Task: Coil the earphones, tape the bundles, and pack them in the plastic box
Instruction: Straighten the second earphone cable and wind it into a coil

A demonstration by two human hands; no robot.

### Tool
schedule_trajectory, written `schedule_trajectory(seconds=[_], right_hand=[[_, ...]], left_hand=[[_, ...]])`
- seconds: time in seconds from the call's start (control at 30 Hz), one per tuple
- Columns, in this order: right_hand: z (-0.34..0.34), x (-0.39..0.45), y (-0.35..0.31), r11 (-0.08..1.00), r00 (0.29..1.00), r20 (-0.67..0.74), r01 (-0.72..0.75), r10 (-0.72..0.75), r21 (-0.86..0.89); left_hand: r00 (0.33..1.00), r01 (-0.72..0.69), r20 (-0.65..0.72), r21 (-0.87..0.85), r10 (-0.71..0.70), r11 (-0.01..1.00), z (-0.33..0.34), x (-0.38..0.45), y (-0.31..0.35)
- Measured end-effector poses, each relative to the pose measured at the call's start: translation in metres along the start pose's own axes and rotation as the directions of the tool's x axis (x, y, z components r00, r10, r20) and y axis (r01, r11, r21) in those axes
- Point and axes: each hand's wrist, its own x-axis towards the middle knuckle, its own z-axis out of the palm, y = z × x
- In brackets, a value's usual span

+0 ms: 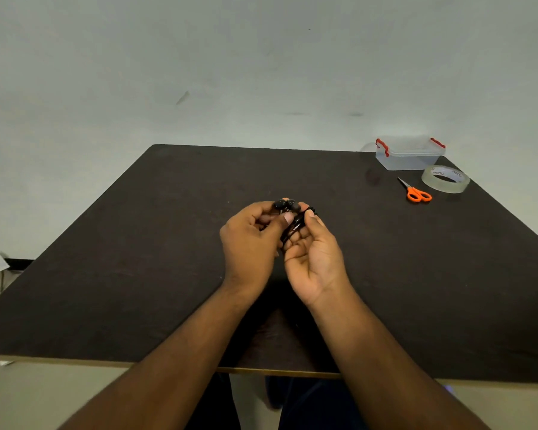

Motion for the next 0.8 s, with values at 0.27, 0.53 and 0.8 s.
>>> schedule_trajectory(seconds=[0.27, 0.53, 0.8], right_hand=[[-0.002, -0.004, 0.008, 0.997, 1.000, 0.014, 0.000, -0.001, 0.083], [-0.003, -0.003, 0.005, 0.990, 0.998, 0.049, -0.044, 0.038, 0.137], [-0.003, -0.005, 0.008, 0.995, 0.999, 0.043, 0.018, -0.014, -0.093]], left_hand=[[1.000, 0.024, -0.018, 0.059, -0.023, 0.998, 0.001, -0.002, 0.001], [0.949, -0.290, 0.214, 0.317, 0.230, 0.903, 0.000, -0.018, -0.001], [0.964, -0.247, 0.163, 0.278, 0.208, 0.928, -0.004, -0.005, -0.006]])
